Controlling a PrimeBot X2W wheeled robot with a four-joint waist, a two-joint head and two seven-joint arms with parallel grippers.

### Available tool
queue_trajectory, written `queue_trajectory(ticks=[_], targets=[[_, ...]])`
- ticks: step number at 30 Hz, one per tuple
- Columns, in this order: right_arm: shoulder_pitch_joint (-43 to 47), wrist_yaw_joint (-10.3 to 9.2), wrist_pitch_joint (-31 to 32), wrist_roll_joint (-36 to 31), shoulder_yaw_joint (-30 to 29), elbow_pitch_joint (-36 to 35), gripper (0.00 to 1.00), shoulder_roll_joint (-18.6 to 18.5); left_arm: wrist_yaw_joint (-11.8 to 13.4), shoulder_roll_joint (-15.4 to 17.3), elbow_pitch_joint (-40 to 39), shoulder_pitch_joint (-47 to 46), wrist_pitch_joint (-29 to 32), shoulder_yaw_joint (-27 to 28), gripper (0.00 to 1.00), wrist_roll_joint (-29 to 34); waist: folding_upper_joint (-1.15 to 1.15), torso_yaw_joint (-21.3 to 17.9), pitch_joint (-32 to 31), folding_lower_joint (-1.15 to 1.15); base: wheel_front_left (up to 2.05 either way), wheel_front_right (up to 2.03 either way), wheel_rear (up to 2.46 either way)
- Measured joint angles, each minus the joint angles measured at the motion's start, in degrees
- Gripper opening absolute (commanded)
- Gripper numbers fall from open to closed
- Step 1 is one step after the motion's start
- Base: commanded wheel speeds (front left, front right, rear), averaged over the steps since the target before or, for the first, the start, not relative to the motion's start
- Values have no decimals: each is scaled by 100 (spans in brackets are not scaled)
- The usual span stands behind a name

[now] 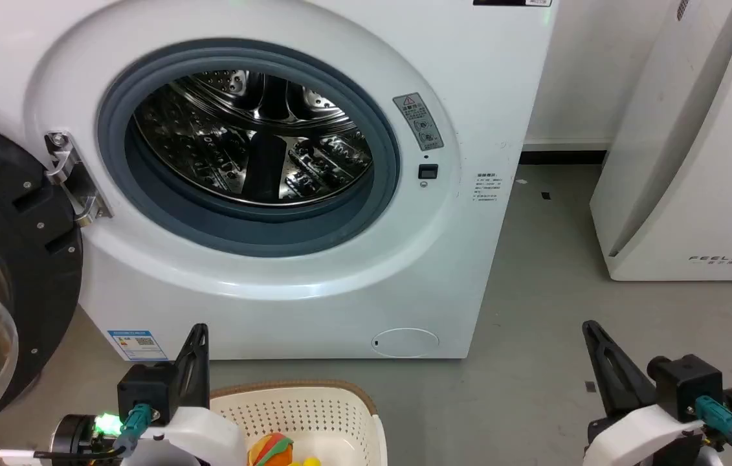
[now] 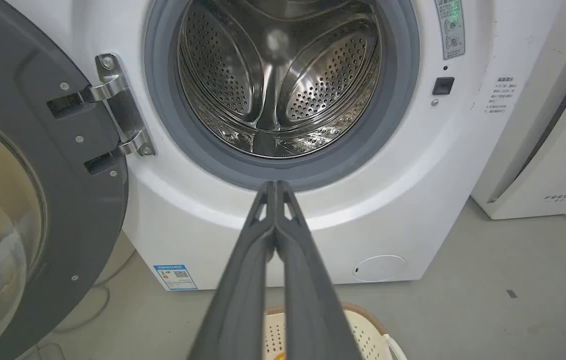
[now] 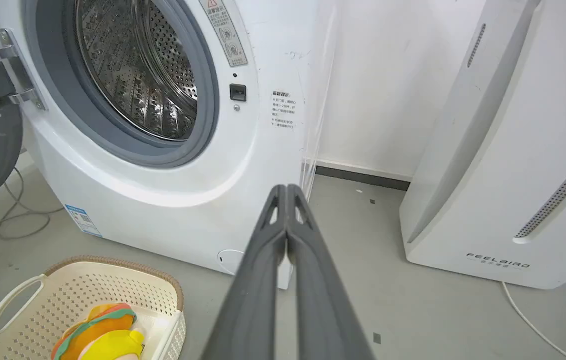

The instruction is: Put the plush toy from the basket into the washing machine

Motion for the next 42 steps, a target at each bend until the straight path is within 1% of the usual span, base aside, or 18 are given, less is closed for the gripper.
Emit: queue_trajectory(ticks=[2,3,22,35,42], targets=[[3,0,0,2,0,0,0,0,4,0,2,3,0,-4,0,-1,0,0,0,0,0,0,0],[3,0,0,2,-1,0,100,0,8,0,3,4,0,-5,100,-1,0,0,0,0,0,0,0],[6,0,-159,10,-92,-51,100,0,59,-1,165,3,-163,-94,100,-55,0,-39,130,0,0,0,0],[-2,0,-313,8,-158,-178,100,0,54,13,778,-274,-281,-213,100,-156,0,-120,526,0,0,0,0],[-64,0,-387,7,-187,-286,100,0,-19,53,1195,-571,-342,-291,100,-205,0,-165,824,0,0,0,0]])
